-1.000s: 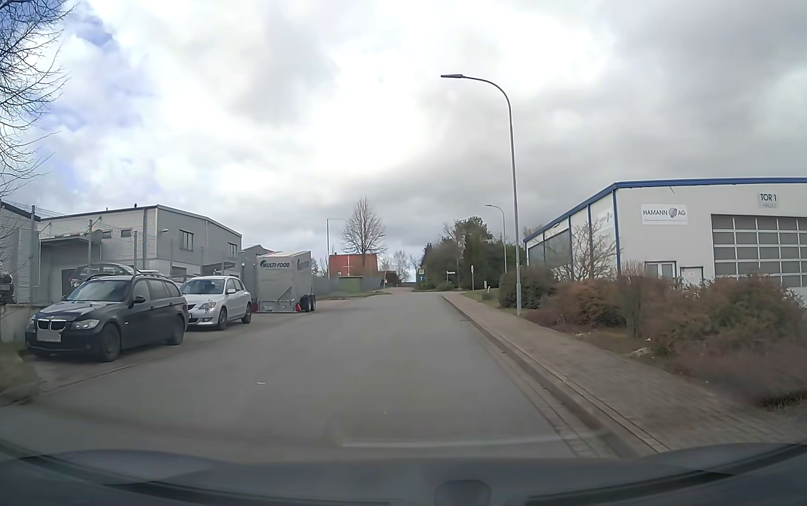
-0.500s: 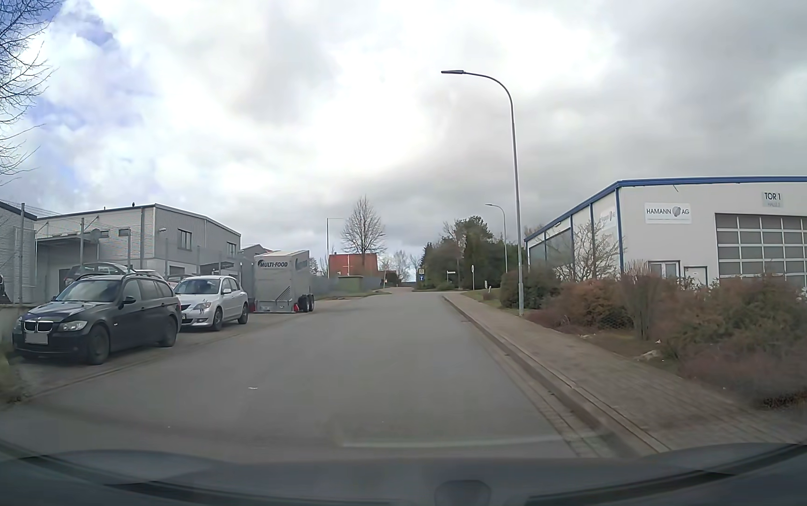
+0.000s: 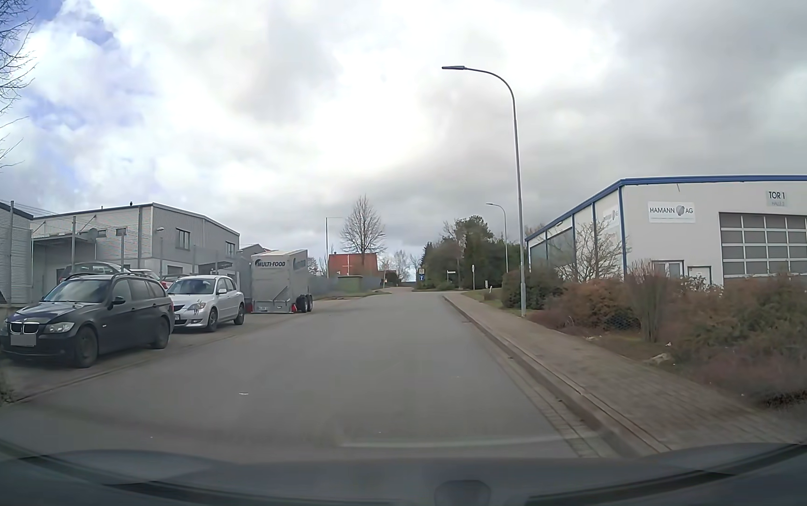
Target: Follow the waypoints while adhering to traffic rules and regulations
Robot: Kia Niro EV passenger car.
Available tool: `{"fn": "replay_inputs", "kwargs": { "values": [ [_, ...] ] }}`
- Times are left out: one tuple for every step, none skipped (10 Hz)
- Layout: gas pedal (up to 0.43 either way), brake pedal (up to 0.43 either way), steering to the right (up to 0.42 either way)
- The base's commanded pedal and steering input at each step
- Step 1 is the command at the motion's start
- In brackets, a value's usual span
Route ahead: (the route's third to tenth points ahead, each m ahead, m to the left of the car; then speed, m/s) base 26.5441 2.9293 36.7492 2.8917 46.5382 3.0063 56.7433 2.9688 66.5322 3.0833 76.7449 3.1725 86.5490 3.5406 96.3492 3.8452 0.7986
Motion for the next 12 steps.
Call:
{"fn": "replay_inputs", "kwargs": {
  "values": [
    [0.0,0.0,-0.005],
    [0.0,0.0,-0.005],
    [0.0,0.0,-0.006],
    [0.0,0.0,-0.005],
    [0.0,0.0,-0.006],
    [0.0,0.0,-0.005],
    [0.0,0.0,-0.005],
    [0.0,0.0,-0.003],
    [0.0,0.0,-0.001],
    [0.0,0.0,0.0],
    [0.0,0.0,0.002],
    [0.0,0.0,0.003]
  ]
}}
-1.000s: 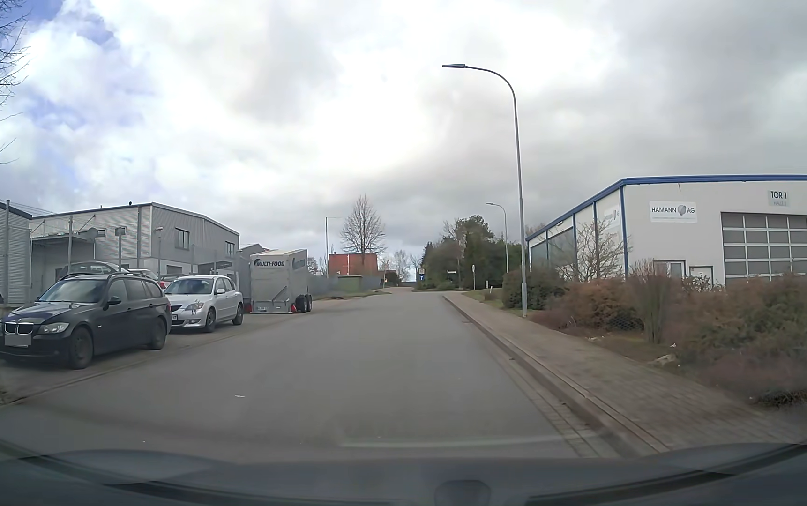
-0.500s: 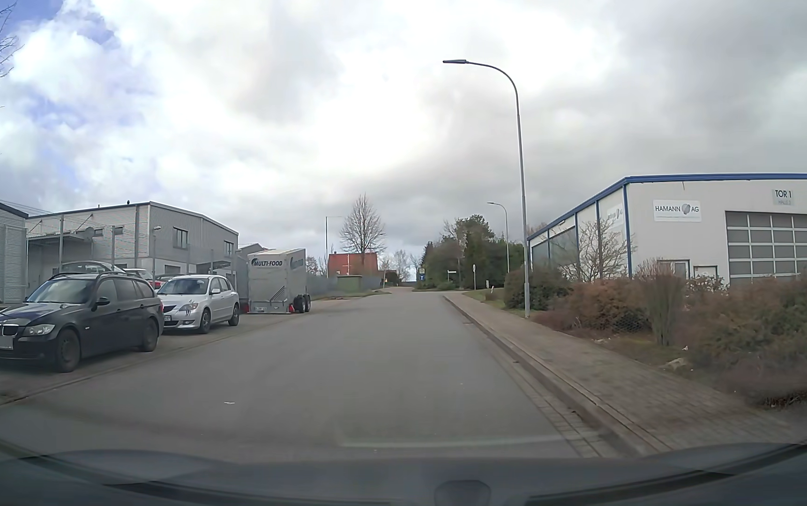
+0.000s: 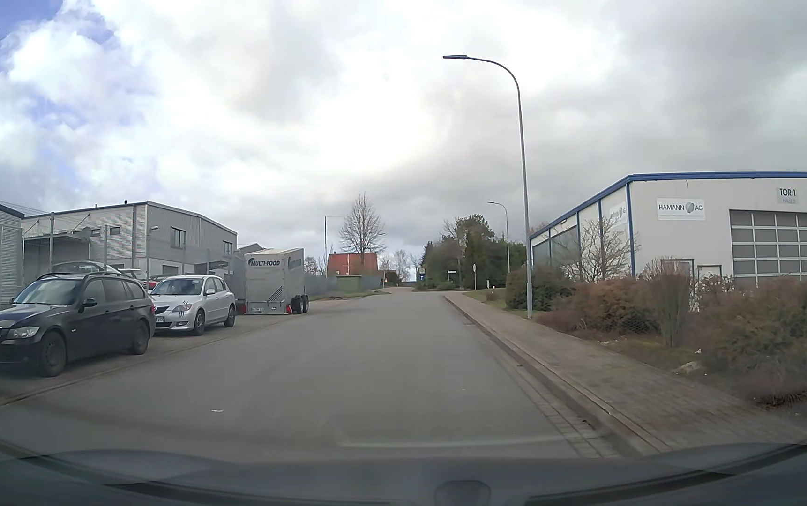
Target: Follow the waypoints while adhering to traffic rules and regulations
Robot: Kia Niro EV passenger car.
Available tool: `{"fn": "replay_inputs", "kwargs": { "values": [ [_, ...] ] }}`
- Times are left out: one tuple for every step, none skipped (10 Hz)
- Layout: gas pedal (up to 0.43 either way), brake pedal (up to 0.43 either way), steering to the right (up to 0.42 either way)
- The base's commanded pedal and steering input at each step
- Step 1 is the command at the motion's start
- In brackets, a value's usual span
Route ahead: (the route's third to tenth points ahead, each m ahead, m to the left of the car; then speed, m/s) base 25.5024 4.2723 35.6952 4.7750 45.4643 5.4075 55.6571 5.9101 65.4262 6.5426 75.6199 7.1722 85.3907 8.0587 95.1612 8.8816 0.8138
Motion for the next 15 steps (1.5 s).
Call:
{"fn": "replay_inputs", "kwargs": {
  "values": [
    [0.0,0.0,0.003],
    [0.0,0.0,0.004],
    [0.0,0.0,0.004],
    [0.0,0.0,0.003],
    [0.0,0.0,0.004],
    [0.0,0.0,0.004],
    [0.0,0.0,0.003],
    [0.0,0.0,0.003],
    [0.0,0.0,0.003],
    [0.0,0.0,0.004],
    [0.0,0.0,0.003],
    [0.0,0.0,0.003],
    [0.0,0.0,0.004],
    [0.0,0.0,0.003],
    [0.0,0.0,0.003]
  ]
}}
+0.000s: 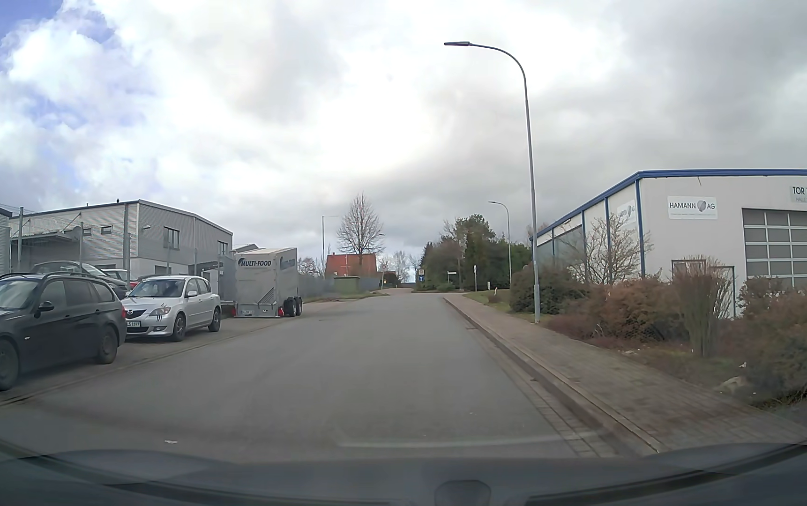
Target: Follow the waypoints while adhering to traffic rules and regulations
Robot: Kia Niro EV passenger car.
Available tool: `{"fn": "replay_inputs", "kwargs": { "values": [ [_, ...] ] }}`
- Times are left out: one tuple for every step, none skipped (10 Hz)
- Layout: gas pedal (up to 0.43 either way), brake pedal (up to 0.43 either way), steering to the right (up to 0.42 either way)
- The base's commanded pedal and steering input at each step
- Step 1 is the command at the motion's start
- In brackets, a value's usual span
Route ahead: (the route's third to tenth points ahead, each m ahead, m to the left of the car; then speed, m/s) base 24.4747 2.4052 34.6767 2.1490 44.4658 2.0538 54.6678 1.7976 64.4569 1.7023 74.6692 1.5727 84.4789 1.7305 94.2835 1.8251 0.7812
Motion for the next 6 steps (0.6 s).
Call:
{"fn": "replay_inputs", "kwargs": {
  "values": [
    [0.0,0.0,0.003],
    [0.0,0.0,0.003],
    [0.0,0.0,0.003],
    [0.0,0.0,0.003],
    [0.0,0.0,0.003],
    [0.0,0.0,0.003]
  ]
}}
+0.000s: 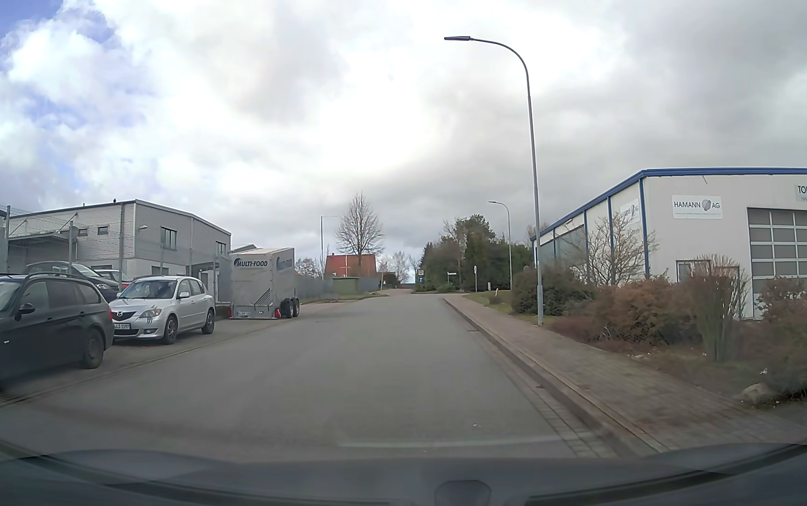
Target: Follow the waypoints while adhering to traffic rules and regulations
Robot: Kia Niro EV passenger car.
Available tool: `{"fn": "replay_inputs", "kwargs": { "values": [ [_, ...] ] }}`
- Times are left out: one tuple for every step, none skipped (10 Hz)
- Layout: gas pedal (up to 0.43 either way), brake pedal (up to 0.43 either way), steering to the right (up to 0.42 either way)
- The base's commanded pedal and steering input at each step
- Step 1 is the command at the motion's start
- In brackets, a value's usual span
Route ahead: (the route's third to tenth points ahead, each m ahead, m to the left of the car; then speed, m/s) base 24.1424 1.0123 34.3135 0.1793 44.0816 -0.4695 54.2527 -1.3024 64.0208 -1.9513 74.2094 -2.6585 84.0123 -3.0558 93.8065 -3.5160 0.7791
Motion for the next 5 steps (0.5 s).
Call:
{"fn": "replay_inputs", "kwargs": {
  "values": [
    [0.0,0.0,0.003],
    [0.0,0.0,0.003],
    [0.0,0.0,0.004],
    [0.0,0.0,0.003],
    [0.0,0.0,0.004]
  ]
}}
